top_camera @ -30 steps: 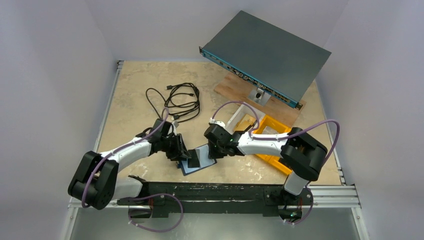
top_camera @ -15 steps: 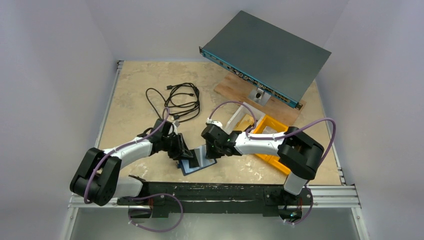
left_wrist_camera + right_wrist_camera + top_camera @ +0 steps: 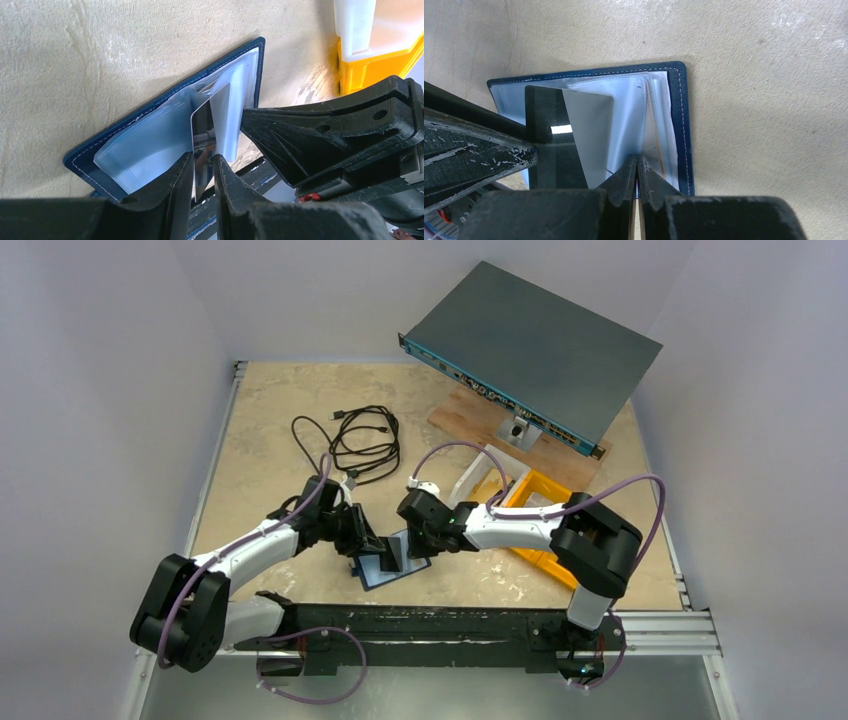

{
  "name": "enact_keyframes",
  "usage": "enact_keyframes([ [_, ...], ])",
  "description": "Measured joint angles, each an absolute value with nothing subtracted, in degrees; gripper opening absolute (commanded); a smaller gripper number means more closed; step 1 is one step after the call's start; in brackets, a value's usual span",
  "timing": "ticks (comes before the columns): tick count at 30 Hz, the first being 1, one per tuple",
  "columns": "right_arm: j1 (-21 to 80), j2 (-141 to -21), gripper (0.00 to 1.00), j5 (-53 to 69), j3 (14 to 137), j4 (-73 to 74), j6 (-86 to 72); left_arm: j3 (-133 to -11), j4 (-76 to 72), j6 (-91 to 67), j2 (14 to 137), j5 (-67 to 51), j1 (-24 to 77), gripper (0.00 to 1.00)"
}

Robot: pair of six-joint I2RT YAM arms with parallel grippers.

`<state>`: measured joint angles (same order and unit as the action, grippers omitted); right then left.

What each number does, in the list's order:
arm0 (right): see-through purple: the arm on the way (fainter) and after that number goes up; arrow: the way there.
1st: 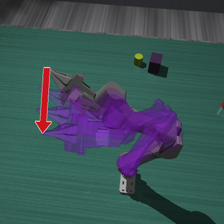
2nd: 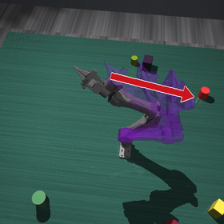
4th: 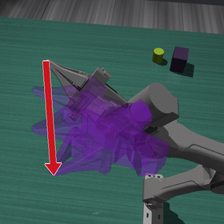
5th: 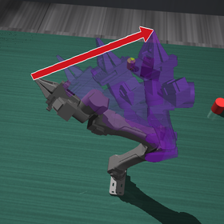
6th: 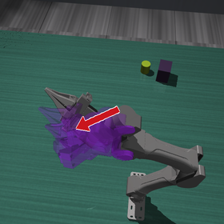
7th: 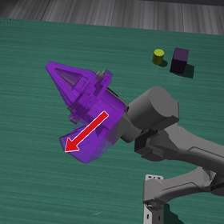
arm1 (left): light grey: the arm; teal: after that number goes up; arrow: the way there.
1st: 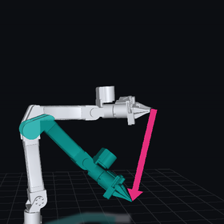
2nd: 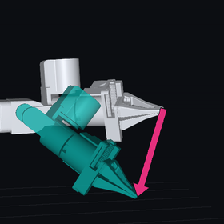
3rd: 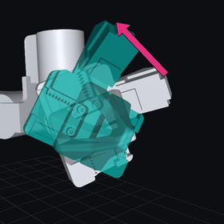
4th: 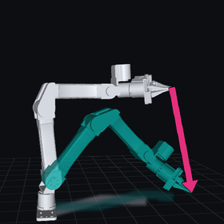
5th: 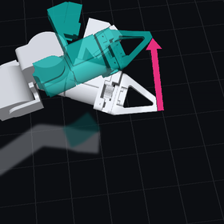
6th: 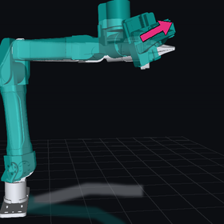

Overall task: Take the credit cards out of the card holder
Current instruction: Remove the credit card from the card holder.

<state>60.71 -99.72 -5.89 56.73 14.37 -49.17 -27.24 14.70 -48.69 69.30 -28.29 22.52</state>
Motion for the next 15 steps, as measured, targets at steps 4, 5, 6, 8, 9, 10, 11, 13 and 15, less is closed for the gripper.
enact_keyframes([
  [4,60.90,-99.85,0.00,-6.09,56.95,14.46,-48.97,-27.24,14.68,-48.93,69.30,-28.40,22.52,0.17],
  [5,60.93,-99.85,0.00,-6.09,56.95,14.44,-48.99,-27.24,14.66,-48.95,69.30,-28.45,22.52,0.16],
  [6,60.93,-99.85,0.00,-6.11,56.95,14.44,-48.97,-27.24,14.66,-48.95,69.30,-28.45,22.52,0.16],
  [8,60.97,-99.85,0.00,-6.22,56.95,14.44,-48.97,-27.24,14.48,-48.99,69.49,-28.69,22.52,0.16],
  [9,61.01,-99.85,0.00,-6.28,56.95,14.44,-48.97,-27.22,14.26,-49.06,69.69,-28.86,22.52,0.16],
  [10,61.04,-99.85,0.00,-6.33,56.95,14.44,-48.97,-27.18,14.06,-49.17,69.89,-29.02,22.52,0.16],
  [11,61.06,-99.85,0.00,-6.35,56.95,14.44,-48.97,-27.03,13.58,-49.56,70.24,-29.39,22.52,0.16],
  [13,61.08,-99.85,0.00,-6.39,56.95,14.44,-48.97,-26.50,12.47,-50.39,70.78,-29.91,22.52,0.16],
  [15,61.08,-99.85,0.00,-6.39,56.95,14.41,-48.99,-25.65,11.27,-51.48,71.13,-30.59,22.52,0.16],
])
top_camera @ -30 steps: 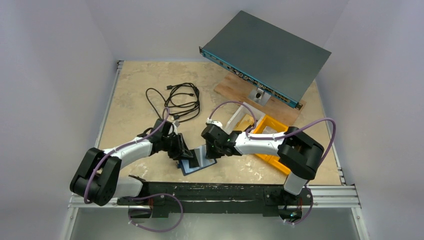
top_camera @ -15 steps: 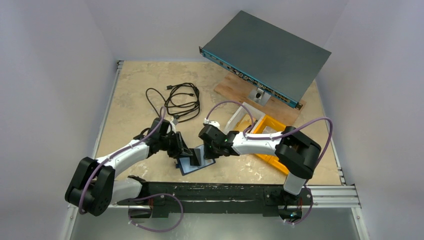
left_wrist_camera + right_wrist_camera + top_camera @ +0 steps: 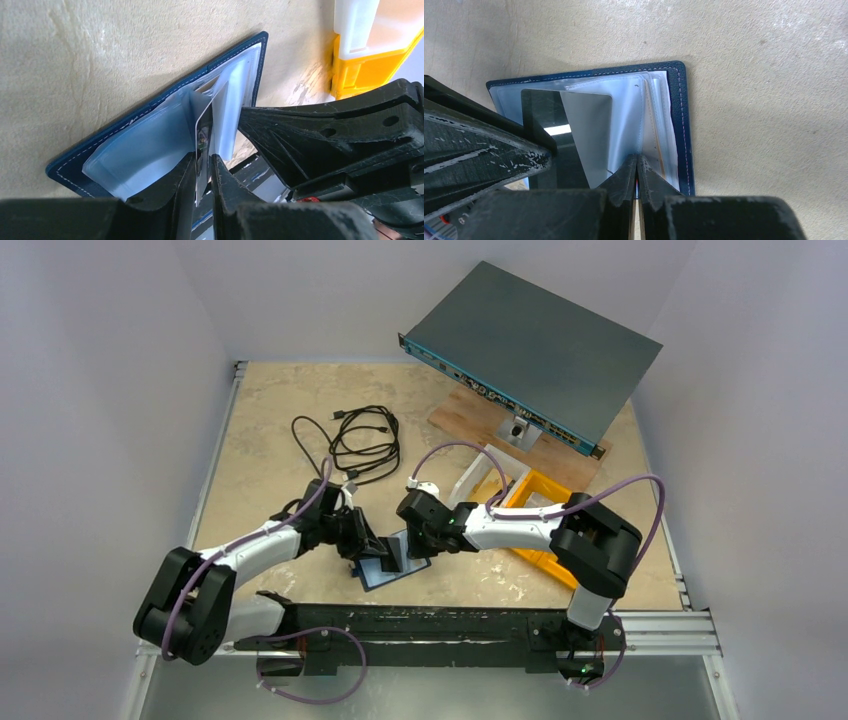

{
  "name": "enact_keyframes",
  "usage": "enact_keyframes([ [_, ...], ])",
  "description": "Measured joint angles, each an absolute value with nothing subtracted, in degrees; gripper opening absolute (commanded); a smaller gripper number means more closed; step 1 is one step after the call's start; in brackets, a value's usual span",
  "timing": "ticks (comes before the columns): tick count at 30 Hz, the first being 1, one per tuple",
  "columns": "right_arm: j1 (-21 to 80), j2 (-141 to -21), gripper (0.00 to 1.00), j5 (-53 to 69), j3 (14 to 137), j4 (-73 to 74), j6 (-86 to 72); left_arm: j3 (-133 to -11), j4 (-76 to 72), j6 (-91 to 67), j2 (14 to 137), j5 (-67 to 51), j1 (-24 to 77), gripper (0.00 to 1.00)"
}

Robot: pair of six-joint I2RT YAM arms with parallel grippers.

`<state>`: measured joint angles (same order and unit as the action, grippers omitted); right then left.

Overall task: Take the credit cards out of the card holder
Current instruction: Remove the credit card from the card holder.

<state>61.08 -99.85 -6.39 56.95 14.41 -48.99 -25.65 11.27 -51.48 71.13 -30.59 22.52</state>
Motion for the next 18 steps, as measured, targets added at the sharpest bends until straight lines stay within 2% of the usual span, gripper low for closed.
enact_keyframes([
  [4,61.10,-99.88,0.00,-6.39,56.95,14.35,-48.99,-24.67,9.76,-53.04,71.40,-31.64,22.52,0.13],
  [8,61.10,-99.88,0.00,-6.39,56.93,14.35,-48.99,-24.49,8.80,-54.26,71.50,-32.34,22.52,0.00],
  [12,61.12,-99.88,0.00,-6.46,56.93,14.31,-49.01,-24.60,9.15,-54.39,71.46,-32.51,22.52,0.00],
  [18,61.12,-99.74,0.00,-6.39,56.40,13.67,-49.80,-27.94,20.49,-50.57,67.02,-27.92,22.52,0.00],
])
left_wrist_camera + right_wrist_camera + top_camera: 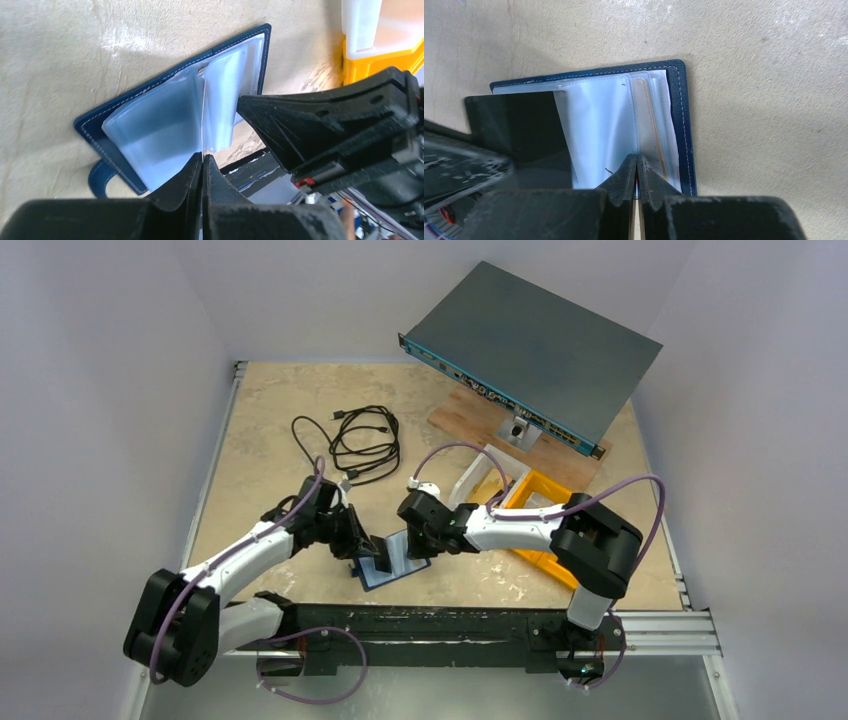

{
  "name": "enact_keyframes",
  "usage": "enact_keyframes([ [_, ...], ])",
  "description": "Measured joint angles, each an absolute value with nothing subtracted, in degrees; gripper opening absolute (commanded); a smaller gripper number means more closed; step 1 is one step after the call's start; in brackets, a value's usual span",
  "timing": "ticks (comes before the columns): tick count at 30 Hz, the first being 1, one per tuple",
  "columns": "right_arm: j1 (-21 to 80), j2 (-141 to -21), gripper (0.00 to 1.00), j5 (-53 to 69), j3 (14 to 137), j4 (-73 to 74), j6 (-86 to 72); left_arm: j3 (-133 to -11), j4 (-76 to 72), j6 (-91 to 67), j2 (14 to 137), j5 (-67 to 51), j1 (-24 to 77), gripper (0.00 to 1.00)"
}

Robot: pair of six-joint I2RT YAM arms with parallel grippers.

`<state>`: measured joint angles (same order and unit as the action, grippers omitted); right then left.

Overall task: Take the credit cards out of the card holder
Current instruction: Remove the credit card from the card holder.

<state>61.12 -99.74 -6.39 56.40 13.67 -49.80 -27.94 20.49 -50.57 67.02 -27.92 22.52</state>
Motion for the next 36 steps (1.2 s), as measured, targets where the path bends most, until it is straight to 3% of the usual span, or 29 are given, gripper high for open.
enact_keyframes([
  [7,61.14,-99.59,0.00,-6.33,55.88,12.86,-50.54,-32.18,30.98,-46.72,60.14,-21.93,22.50,0.00],
  [9,61.12,-99.46,0.05,-6.39,55.88,12.91,-50.57,-32.73,33.12,-45.87,58.76,-20.88,22.50,0.00],
  [12,61.14,-98.98,0.20,-6.61,55.92,13.82,-50.68,-33.69,35.77,-45.15,56.88,-19.90,22.50,0.00],
  [18,61.23,-95.29,0.63,-8.91,56.25,19.20,-50.50,-36.40,36.91,-43.83,52.93,-20.03,22.50,0.00],
  [22,61.21,-89.10,0.78,-11.11,56.58,20.51,-50.48,-38.46,36.67,-43.33,52.07,-21.28,22.50,0.00],
  [30,56.97,-75.18,0.86,-9.39,52.14,11.62,-50.59,-42.57,32.36,-42.39,53.15,-28.73,22.41,0.00],
  [36,51.42,-68.40,0.82,-4.36,45.43,2.31,-51.20,-43.66,24.71,-43.90,55.79,-36.93,21.69,0.00],
])
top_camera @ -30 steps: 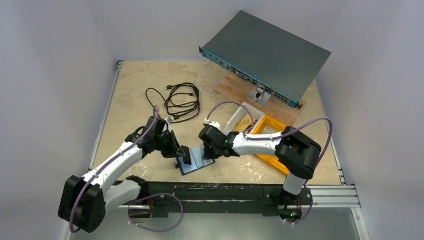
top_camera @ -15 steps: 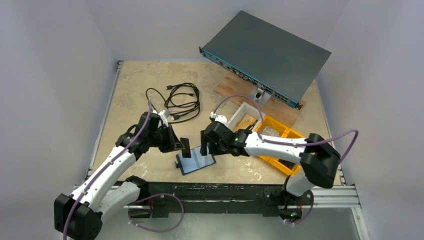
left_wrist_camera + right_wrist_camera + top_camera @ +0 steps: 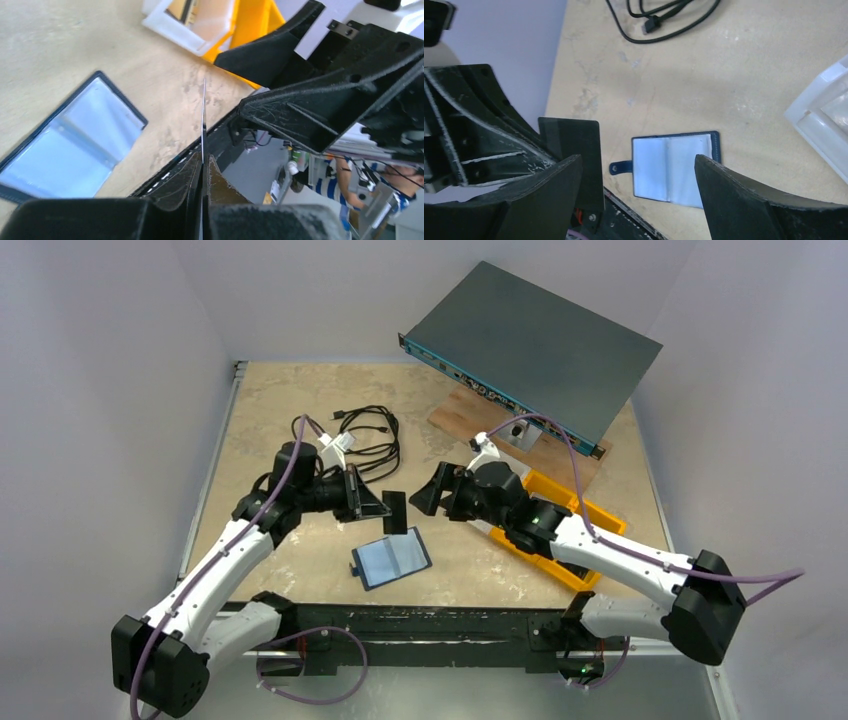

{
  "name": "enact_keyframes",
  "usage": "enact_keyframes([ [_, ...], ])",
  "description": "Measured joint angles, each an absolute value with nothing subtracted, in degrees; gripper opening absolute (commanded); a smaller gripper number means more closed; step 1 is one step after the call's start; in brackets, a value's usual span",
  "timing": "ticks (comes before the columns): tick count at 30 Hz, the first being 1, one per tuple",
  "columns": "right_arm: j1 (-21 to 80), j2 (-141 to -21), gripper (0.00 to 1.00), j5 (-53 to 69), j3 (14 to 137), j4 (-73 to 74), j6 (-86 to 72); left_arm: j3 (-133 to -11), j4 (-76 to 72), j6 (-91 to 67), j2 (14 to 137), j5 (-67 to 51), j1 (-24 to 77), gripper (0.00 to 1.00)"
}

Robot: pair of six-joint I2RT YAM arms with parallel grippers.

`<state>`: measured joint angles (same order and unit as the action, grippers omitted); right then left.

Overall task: Take the credit cards out of the card holder
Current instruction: Remove the credit card from the card holder, then place the credit card in the storage box.

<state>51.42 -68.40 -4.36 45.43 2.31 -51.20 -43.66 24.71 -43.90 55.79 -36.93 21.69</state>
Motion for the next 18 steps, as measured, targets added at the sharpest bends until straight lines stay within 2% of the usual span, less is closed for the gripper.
enact_keyframes([
  [3,49.76,-66.96,0.76,-1.56,44.42,-1.17,-51.48,-43.64,20.36,-46.06,56.62,-40.82,21.41,0.00],
  [14,48.69,-64.79,0.35,7.07,42.81,-10.37,-53.58,-39.33,-5.02,-58.74,61.54,-52.29,20.99,0.00],
  [17,48.40,-63.90,0.22,7.68,42.19,-10.92,-54.17,-38.70,-8.67,-60.75,63.13,-53.84,20.99,0.00],
  [18,48.31,-63.57,0.11,7.79,41.98,-10.94,-54.28,-38.52,-9.69,-61.34,63.51,-54.50,20.99,0.00],
])
